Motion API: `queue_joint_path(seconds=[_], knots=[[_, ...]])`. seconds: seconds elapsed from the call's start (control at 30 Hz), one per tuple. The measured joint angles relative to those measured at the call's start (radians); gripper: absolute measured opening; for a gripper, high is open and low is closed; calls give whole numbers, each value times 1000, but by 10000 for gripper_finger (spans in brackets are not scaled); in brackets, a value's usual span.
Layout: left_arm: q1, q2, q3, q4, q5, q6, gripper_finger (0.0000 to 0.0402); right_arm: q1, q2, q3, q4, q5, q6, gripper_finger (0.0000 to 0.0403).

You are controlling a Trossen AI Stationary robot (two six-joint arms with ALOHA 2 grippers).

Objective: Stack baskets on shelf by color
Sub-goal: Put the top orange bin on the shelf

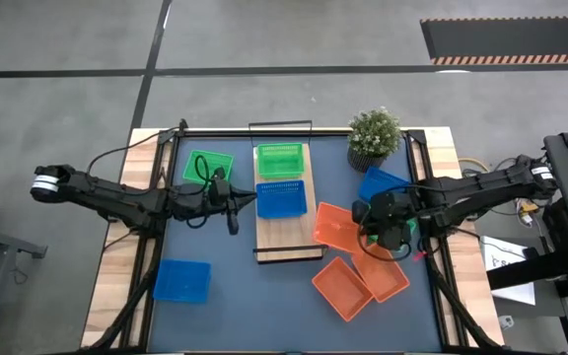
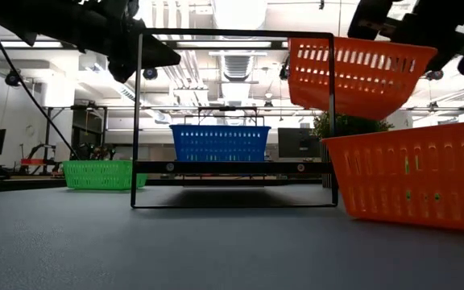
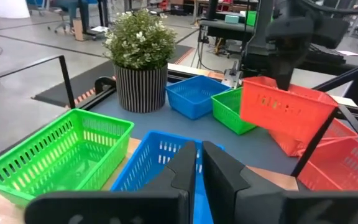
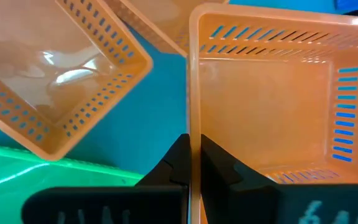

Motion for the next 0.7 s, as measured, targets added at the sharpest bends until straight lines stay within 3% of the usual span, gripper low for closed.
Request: queue_joint_path(seconds=[0.13, 0.43, 0.7], knots=[[-2, 0, 0, 0, 1, 0, 11, -35, 3, 25, -16, -22, -45, 9], [-2, 0, 0, 0, 1, 3, 11, -127, 16, 91, -131, -178, -103, 9], [-2, -1, 0, 0, 1, 6, 11, -148, 77, 142, -226, -184, -174, 9]])
